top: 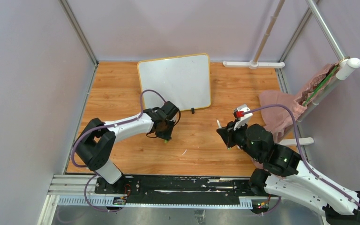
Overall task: Write a sentence on the whiteboard
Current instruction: Place the pen cap at the center of the board.
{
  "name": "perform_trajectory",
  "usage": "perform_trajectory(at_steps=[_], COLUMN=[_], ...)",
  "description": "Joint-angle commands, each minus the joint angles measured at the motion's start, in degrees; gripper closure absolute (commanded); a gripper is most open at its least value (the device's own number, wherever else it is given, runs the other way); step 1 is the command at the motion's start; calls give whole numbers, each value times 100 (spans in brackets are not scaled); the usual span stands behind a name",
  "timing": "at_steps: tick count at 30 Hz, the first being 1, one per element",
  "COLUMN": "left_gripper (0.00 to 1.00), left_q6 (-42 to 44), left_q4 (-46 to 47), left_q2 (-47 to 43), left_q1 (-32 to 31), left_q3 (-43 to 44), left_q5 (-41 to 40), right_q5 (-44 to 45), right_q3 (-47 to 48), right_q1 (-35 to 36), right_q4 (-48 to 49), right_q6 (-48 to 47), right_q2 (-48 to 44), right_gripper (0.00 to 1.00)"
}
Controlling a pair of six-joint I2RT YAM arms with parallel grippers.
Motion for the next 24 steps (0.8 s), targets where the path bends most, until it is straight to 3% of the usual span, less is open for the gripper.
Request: perform_trajectory(at_steps=[1,10,24], left_gripper=[99,92,77], left_q6=[87,120,90], left_q4=[114,194,323], left_q2=[191,615,569], left_q1=[-82,-122,-122], left_q3=[122,219,98], left_q5=[4,12,60], right_q5=[259,276,297], right_q3=[-104,-73,-60], right_q1=[67,68,68], right_q4=[-52,1,19], right_q6=[-148,-201,-205], right_q2=[-80,-35,1], right_gripper=[100,100,100])
